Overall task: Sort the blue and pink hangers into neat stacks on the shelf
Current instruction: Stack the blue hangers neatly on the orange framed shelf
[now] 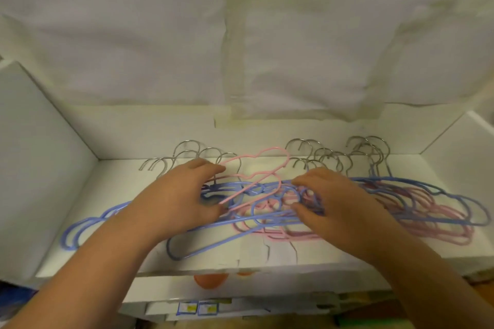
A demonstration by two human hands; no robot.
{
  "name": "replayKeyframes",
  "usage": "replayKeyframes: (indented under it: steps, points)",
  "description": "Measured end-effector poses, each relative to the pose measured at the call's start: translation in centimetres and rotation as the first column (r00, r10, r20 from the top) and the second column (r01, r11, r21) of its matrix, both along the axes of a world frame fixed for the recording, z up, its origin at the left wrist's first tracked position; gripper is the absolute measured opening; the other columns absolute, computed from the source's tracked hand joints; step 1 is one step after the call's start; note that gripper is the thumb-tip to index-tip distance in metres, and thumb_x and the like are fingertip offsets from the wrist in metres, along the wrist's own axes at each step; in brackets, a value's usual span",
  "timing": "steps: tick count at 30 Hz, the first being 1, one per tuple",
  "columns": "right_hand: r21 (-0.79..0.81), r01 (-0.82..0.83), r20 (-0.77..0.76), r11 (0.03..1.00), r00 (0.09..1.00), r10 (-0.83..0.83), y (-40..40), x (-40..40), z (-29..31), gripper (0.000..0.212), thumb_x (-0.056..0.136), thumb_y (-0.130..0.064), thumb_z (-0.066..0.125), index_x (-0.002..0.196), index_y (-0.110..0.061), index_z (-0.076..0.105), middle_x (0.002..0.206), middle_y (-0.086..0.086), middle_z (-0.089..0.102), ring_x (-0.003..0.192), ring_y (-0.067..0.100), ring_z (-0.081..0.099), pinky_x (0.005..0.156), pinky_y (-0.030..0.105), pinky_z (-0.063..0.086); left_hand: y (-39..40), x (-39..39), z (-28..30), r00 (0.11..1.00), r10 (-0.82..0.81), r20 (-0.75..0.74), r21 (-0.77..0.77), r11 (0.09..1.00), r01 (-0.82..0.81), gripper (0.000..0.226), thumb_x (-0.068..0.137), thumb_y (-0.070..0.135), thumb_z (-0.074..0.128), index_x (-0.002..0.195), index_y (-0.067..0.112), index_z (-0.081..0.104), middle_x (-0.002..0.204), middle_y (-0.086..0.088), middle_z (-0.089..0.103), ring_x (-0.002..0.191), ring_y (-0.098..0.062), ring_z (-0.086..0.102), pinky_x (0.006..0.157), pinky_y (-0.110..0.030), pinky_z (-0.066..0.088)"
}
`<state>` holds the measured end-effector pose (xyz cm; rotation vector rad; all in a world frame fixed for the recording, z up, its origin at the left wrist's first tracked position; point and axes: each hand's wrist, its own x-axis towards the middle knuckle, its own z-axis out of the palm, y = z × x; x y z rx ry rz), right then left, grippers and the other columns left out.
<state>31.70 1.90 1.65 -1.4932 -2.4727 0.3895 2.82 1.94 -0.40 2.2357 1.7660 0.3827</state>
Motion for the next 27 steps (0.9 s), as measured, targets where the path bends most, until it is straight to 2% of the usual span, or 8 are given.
replayKeyframes:
  steps: [3,7,11,14,16,20,25,27]
  points:
    - [0.023,0.012,0.108,1.000,0.994,-0.014,1.1,1.9,-0.1,0.060,0.083,-0.060,0.057,0.136,-0.034,0.045,0.125,-0.015,0.046,0.112,0.005,0.042,0.099,0.024,0.039,-0.8,0.1,0.6,1.000,-0.018,-0.004,0.057,0.998,0.018,0.073,0.066,0.065,0.053,0.133,0.034,0.052,0.131,0.017,0.052,0.115,-0.008,0.056,0.095,-0.034,0.049]
    - [-0.111,0.002,0.336,0.994,0.941,0.036,2.2,4.0,-0.4,0.089,0.073,-0.073,0.059,0.147,-0.041,0.022,0.140,-0.013,0.031,0.126,0.011,0.031,0.108,0.031,0.032,-1.8,0.9,0.9,1.000,-0.007,-0.007,0.097,0.995,0.007,0.072,0.066,0.064,0.052,0.133,0.038,0.050,0.134,0.019,0.048,0.119,-0.007,0.051,0.097,-0.032,0.048]
    - [-0.132,-0.017,0.319,0.991,0.946,0.059,2.9,5.3,-0.3,0.089,0.074,-0.060,0.070,0.148,-0.039,0.026,0.140,-0.013,0.037,0.126,0.012,0.035,0.108,0.029,0.032,-2.3,2.3,0.9,0.999,-0.040,0.013,0.092,0.995,0.039,0.074,0.065,0.062,0.051,0.134,0.038,0.050,0.135,0.018,0.048,0.122,-0.006,0.049,0.100,-0.023,0.042]
    - [-0.126,-0.011,0.288,0.992,0.957,0.047,3.0,5.7,-0.1,0.093,0.070,-0.060,0.074,0.147,-0.034,0.029,0.143,-0.012,0.038,0.130,0.013,0.035,0.108,0.028,0.031,-2.6,3.1,0.8,0.998,-0.049,0.028,0.091,0.995,0.046,0.078,0.064,0.070,0.047,0.134,0.037,0.051,0.137,0.016,0.048,0.123,-0.007,0.049,0.100,-0.024,0.041]
    - [-0.120,0.035,0.324,0.992,0.946,0.006,3.0,6.2,0.1,0.095,0.070,-0.063,0.072,0.148,-0.032,0.028,0.145,-0.009,0.035,0.131,0.015,0.033,0.109,0.029,0.029,-2.7,3.4,0.7,0.998,-0.060,0.028,0.096,0.994,0.057,0.078,0.066,0.073,0.052,0.135,0.037,0.051,0.137,0.015,0.048,0.123,-0.007,0.050,0.102,-0.025,0.041]
    - [-0.115,0.106,0.364,0.988,0.929,-0.057,3.1,8.0,0.3,0.093,0.068,-0.068,0.069,0.145,-0.030,0.034,0.138,-0.009,0.037,0.125,0.015,0.035,0.107,0.033,0.034,-2.5,4.1,0.4,0.995,-0.091,0.044,0.087,0.992,0.087,0.071,0.071,0.059,0.069,0.136,0.036,0.050,0.136,0.017,0.047,0.122,-0.006,0.049,0.102,-0.022,0.040]
    - [-0.083,0.093,0.340,0.992,0.939,-0.059,2.5,8.2,-0.1,0.088,0.071,-0.065,0.069,0.144,-0.030,0.035,0.137,-0.009,0.037,0.123,0.013,0.034,0.105,0.030,0.034,-1.9,5.8,0.3,0.991,-0.116,0.060,0.084,0.990,0.111,0.071,0.072,0.052,0.069,0.137,0.035,0.049,0.140,0.012,0.045,0.126,-0.010,0.047,0.104,-0.024,0.038]
    - [-0.078,0.092,0.330,0.993,0.942,-0.062,2.3,8.2,0.0,0.085,0.073,-0.063,0.068,0.144,-0.030,0.035,0.137,-0.008,0.037,0.124,0.013,0.034,0.104,0.029,0.033,-1.7,6.6,0.3,0.990,-0.125,0.068,0.098,0.988,0.118,0.070,0.072,0.051,0.066,0.137,0.034,0.049,0.139,0.012,0.046,0.125,-0.012,0.048,0.104,-0.028,0.041]
